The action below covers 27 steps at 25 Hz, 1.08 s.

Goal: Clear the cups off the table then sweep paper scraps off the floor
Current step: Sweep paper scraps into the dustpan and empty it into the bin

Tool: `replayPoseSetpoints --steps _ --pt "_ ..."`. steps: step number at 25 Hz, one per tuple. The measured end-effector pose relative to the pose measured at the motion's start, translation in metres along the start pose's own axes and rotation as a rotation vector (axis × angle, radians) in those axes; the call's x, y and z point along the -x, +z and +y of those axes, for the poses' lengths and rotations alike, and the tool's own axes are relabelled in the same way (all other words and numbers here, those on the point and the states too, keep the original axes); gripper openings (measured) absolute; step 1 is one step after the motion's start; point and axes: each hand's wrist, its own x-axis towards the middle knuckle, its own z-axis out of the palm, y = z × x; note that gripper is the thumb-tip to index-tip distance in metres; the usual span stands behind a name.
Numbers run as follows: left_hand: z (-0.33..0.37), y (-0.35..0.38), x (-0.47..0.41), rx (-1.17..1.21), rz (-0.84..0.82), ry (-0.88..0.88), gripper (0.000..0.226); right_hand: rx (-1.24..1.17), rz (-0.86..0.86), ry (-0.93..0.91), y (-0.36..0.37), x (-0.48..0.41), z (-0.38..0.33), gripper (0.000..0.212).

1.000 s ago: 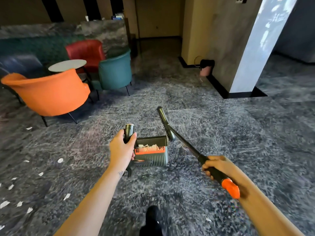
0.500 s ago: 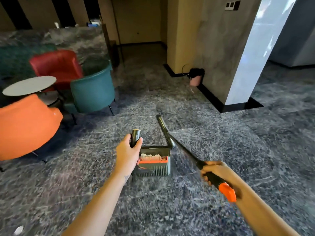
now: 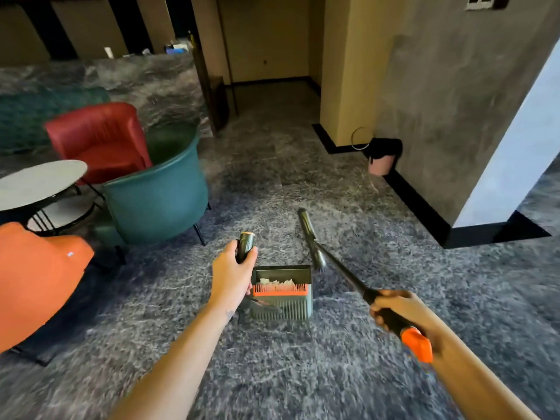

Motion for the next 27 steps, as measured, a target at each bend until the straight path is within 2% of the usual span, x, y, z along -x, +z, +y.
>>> replayPoseSetpoints --steps 7,11,14,21,27 --pt "0.021 0.075 -0.247 -0.028 0.000 0.037 0.025 0.027 0.004 0.011 0.022 -0.217 -0.144 0.014" --pt "0.018 0.131 -0.429 -0.058 -0.020 0.063 0.027 0.028 0.062 0.041 0.042 -0.375 -0.227 0.016" --pt "0.038 0.167 -0.544 -0.073 -0.060 0.103 0.025 -0.010 0.107 0.053 0.043 -0.460 -0.296 0.017" --pt "0.072 0.277 -0.793 -0.062 -0.142 0.104 0.027 -0.111 0.257 0.014 0.016 -0.645 -0.423 0.013" --pt "0.117 0.400 -1.017 0.018 -0.223 0.073 0.024 -0.237 0.396 0.047 -0.020 -0.840 -0.550 0.027"
